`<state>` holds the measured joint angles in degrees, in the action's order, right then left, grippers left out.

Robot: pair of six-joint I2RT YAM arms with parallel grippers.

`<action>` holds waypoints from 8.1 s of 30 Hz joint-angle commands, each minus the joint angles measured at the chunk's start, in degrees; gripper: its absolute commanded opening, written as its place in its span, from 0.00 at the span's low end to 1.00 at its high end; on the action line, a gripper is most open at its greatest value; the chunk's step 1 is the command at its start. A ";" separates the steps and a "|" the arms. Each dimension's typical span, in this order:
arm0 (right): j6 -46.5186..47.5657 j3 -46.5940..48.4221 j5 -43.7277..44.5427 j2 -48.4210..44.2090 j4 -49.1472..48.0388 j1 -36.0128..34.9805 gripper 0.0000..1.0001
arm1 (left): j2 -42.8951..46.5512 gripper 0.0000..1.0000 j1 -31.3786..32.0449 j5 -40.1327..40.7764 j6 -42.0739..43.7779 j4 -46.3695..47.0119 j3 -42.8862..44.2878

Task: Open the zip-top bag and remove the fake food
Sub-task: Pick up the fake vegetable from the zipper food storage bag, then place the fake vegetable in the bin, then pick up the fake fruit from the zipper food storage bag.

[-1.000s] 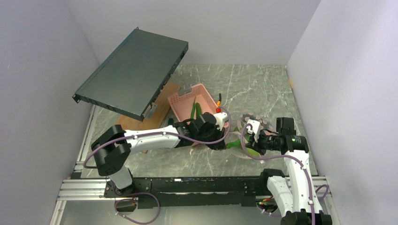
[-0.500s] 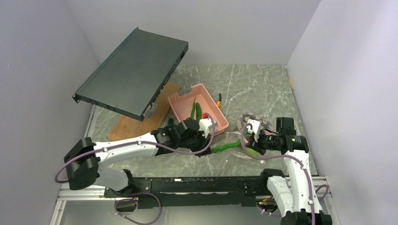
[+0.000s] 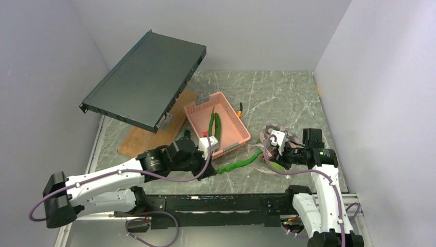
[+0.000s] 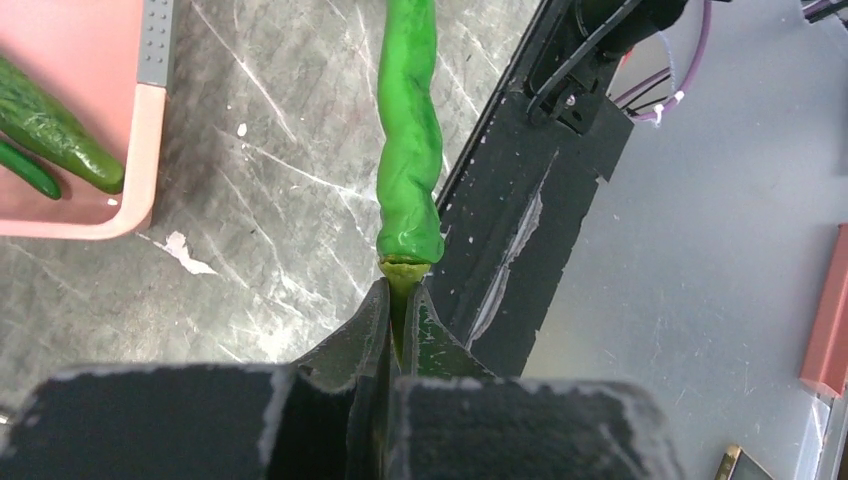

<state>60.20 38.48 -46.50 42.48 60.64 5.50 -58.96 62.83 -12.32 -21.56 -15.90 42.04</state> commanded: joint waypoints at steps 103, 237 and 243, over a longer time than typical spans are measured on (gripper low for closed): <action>-0.48 0.65 -0.08 -0.34 -2.17 -0.05 0.00 | -23.04 0.68 -1.48 40.98 -18.45 -1.39 17.07; -12.60 7.28 14.16 30.49 -6.46 -15.62 0.14 | -59.74 0.75 12.52 24.60 24.47 76.87 7.56; -17.50 5.27 15.56 27.68 -10.04 -15.41 0.16 | -55.49 0.27 12.54 23.77 23.65 74.00 5.37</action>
<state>46.46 44.84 -29.74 72.86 53.23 -9.74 -118.61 74.94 11.81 3.55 59.70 49.58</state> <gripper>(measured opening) 0.145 0.750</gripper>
